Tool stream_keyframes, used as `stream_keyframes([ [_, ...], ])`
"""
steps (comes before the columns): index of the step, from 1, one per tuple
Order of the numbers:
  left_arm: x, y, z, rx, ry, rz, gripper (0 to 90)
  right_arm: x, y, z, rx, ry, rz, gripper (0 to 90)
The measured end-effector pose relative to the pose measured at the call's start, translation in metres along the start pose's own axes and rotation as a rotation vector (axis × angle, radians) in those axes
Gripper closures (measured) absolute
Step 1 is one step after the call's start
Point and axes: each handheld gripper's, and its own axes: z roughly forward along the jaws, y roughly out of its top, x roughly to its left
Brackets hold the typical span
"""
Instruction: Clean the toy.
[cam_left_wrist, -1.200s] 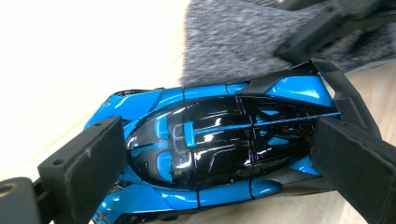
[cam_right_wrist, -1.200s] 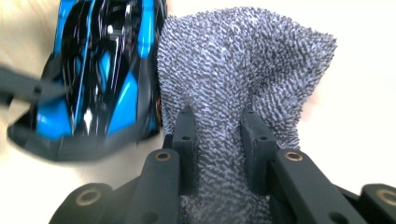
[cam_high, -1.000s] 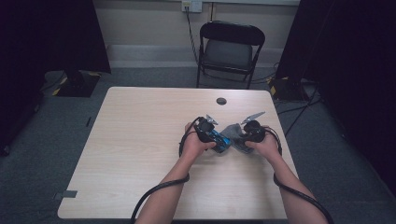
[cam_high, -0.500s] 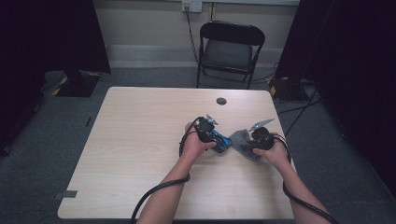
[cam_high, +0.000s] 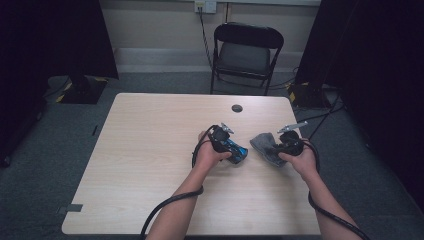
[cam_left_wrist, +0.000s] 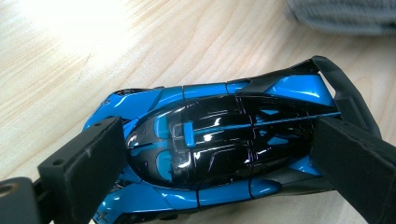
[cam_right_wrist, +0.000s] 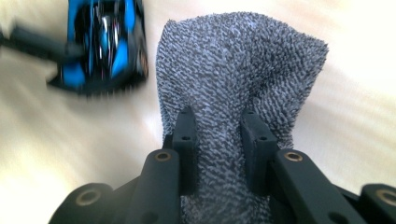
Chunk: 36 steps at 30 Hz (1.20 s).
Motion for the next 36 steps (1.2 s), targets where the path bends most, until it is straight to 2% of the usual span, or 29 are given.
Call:
stream_keyframes([
  [6,0.0,-0.001,0.0,-0.003,0.0,0.005,3.3,0.0,0.031,0.009,-0.029,-0.052,0.001,71.3],
  [10,0.0,-0.001,0.0,-0.004,-0.001,0.002,3.3,-0.001,0.049,0.022,-0.014,-0.063,0.0,71.2],
  [17,-0.001,-0.001,0.0,-0.009,-0.001,0.004,3.2,0.0,0.072,0.041,-0.027,-0.064,0.022,71.0],
  [19,0.0,-0.002,0.0,-0.01,-0.001,0.002,3.2,0.001,0.076,0.046,-0.019,-0.073,0.013,71.1],
  [24,-0.001,-0.001,0.0,-0.011,-0.001,0.001,3.2,0.005,0.082,0.06,-0.019,-0.058,0.003,71.0],
  [31,-0.002,0.0,0.001,-0.001,0.005,0.001,2.3,0.013,0.088,0.085,0.013,-0.059,-0.03,70.9],
  [36,-0.002,-0.001,0.001,-0.01,0.004,0.001,2.0,0.022,0.09,0.102,0.028,-0.02,-0.056,70.8],
])
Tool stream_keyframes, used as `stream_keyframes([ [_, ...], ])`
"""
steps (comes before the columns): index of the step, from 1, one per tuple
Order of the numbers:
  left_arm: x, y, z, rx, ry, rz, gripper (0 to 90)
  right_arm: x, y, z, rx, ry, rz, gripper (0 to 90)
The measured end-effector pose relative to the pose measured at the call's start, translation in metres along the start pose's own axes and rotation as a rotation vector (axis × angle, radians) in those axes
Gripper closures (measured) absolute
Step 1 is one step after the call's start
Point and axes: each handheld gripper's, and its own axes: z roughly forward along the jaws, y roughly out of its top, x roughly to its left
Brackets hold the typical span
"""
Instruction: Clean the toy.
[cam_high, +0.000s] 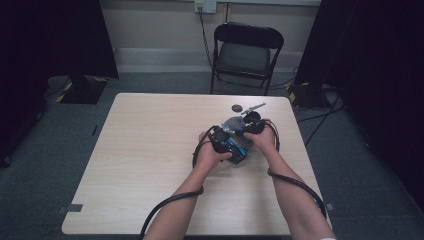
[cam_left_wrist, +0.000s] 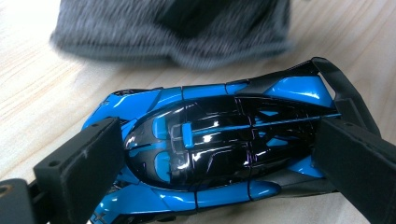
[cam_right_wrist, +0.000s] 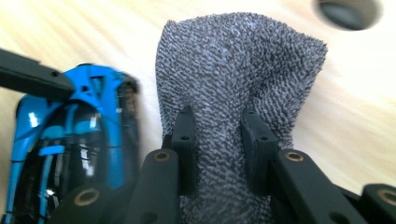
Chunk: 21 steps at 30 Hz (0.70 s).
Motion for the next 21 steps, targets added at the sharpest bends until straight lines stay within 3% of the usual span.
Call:
stream_keyframes([
  [3,0.0,0.0,0.0,0.0,0.001,0.002,2.0,0.008,0.0,0.01,0.024,0.035,-0.035,70.2],
  [8,0.0,0.0,0.0,0.001,0.0,0.001,1.8,0.012,0.004,0.012,0.038,0.055,-0.071,69.8],
  [21,0.0,0.0,0.001,0.0,0.0,0.001,1.4,0.012,-0.001,0.009,0.04,0.08,-0.091,70.5],
])
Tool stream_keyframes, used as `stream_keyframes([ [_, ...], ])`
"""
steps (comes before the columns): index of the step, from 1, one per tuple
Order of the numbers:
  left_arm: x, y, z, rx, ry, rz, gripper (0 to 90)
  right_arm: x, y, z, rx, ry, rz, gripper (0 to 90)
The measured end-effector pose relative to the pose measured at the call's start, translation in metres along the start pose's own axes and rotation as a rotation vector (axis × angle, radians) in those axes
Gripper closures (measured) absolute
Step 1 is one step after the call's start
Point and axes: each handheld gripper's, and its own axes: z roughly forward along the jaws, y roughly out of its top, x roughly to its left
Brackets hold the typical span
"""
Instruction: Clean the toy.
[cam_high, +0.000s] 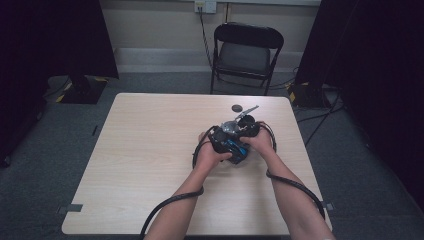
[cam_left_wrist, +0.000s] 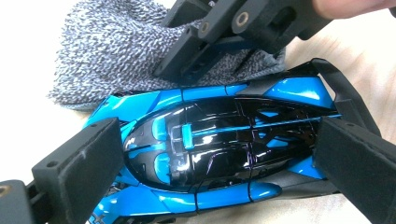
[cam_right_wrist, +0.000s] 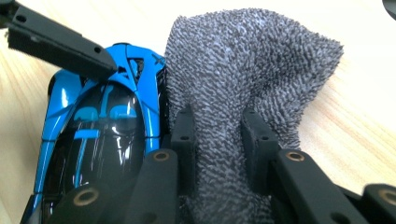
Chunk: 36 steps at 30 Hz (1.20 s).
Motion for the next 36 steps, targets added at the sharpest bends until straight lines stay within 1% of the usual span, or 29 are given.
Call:
stream_keyframes([
  [6,0.0,0.0,0.0,-0.003,-0.004,-0.002,1.3,-0.001,-0.004,-0.005,0.012,0.007,-0.01,70.5],
  [10,0.0,0.0,0.0,-0.005,-0.001,0.001,1.3,-0.003,-0.009,-0.008,0.012,0.02,-0.002,70.6],
  [14,0.0,0.0,0.0,-0.003,0.0,-0.001,1.3,-0.004,-0.013,-0.012,0.022,0.03,-0.017,70.6],
  [16,0.0,0.0,0.0,-0.003,-0.003,-0.004,1.3,-0.006,-0.016,-0.013,0.017,0.038,-0.003,70.6],
  [19,0.0,0.0,0.0,-0.001,-0.002,-0.005,1.3,-0.007,-0.02,-0.016,0.013,0.044,0.004,70.6],
  [27,0.0,0.0,0.0,0.004,-0.003,-0.003,1.3,-0.009,-0.028,-0.022,0.012,0.055,0.013,70.6],
  [31,0.0,0.0,0.0,-0.003,-0.002,-0.002,1.3,-0.009,-0.032,-0.024,0.002,0.05,0.018,70.5],
  [36,0.0,0.0,0.0,0.001,0.001,-0.003,1.3,-0.008,-0.035,-0.027,0.008,0.048,0.02,70.5],
])
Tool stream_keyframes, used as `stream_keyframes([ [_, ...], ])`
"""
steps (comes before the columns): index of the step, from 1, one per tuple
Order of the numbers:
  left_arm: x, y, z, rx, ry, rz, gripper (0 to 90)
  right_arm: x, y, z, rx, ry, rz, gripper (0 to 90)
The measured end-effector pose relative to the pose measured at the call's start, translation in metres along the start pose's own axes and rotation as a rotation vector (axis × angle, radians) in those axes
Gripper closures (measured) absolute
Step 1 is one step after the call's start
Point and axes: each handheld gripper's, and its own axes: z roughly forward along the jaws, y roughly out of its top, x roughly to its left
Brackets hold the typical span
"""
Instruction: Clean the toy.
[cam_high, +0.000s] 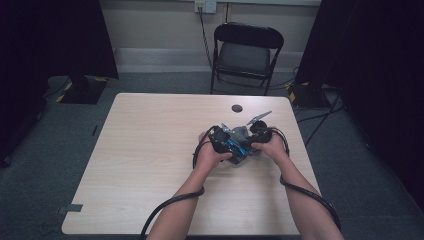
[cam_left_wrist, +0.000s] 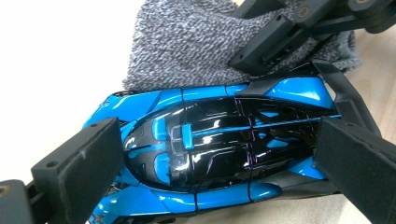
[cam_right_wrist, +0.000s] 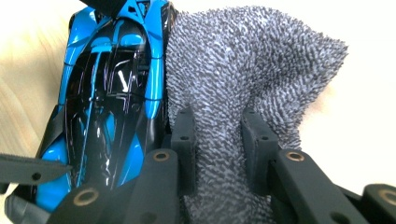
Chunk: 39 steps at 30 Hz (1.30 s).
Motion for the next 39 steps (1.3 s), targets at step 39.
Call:
stream_keyframes([
  [39,0.0,0.001,0.0,0.01,0.001,-0.003,1.3,0.014,-0.069,-0.054,0.028,-0.018,-0.005,70.2],
])
